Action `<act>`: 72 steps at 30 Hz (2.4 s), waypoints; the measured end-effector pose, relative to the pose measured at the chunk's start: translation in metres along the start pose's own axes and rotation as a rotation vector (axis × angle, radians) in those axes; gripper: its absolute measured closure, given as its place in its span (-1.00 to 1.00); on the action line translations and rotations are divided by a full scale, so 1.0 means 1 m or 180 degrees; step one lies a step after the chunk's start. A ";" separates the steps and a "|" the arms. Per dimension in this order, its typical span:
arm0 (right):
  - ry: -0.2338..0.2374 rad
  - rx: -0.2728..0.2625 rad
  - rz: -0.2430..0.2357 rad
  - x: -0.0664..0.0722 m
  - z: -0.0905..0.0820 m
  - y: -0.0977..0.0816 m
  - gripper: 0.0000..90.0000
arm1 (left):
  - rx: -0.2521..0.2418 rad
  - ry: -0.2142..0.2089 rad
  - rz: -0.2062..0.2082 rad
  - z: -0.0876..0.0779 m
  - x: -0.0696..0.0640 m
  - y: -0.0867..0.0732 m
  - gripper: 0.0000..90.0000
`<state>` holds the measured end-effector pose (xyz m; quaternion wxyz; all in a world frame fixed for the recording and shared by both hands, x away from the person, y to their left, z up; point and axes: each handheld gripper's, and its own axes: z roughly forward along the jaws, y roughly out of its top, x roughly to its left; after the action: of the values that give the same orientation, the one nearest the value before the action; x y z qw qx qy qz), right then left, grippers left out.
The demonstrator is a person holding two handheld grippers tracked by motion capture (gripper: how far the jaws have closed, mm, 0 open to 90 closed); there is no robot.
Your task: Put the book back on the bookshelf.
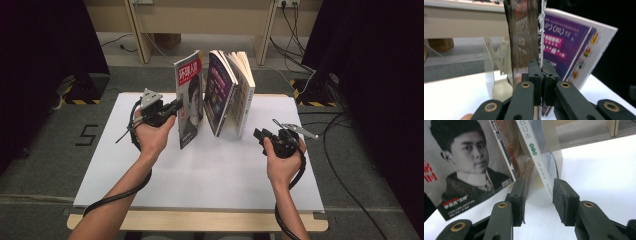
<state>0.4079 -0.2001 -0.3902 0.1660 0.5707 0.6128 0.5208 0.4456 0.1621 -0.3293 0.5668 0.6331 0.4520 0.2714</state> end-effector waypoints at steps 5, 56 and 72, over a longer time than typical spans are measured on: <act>-0.0025 0.0043 -0.0007 -0.002 0.002 -0.009 0.40 | -0.0124 0.0118 0.0027 0.015 0.004 -0.005 0.94; -0.0157 0.0275 0.0036 -0.022 0.006 -0.045 0.34 | 0.0062 0.0130 -0.0399 0.046 0.041 -0.018 0.61; -0.0199 0.0255 0.0070 -0.028 0.001 -0.044 0.33 | 0.0345 0.0098 -0.0510 0.055 0.041 -0.001 0.90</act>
<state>0.3936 -0.2158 -0.4381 0.1563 0.5996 0.6214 0.4795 0.5110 0.1722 -0.3485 0.5446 0.6204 0.5238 0.2101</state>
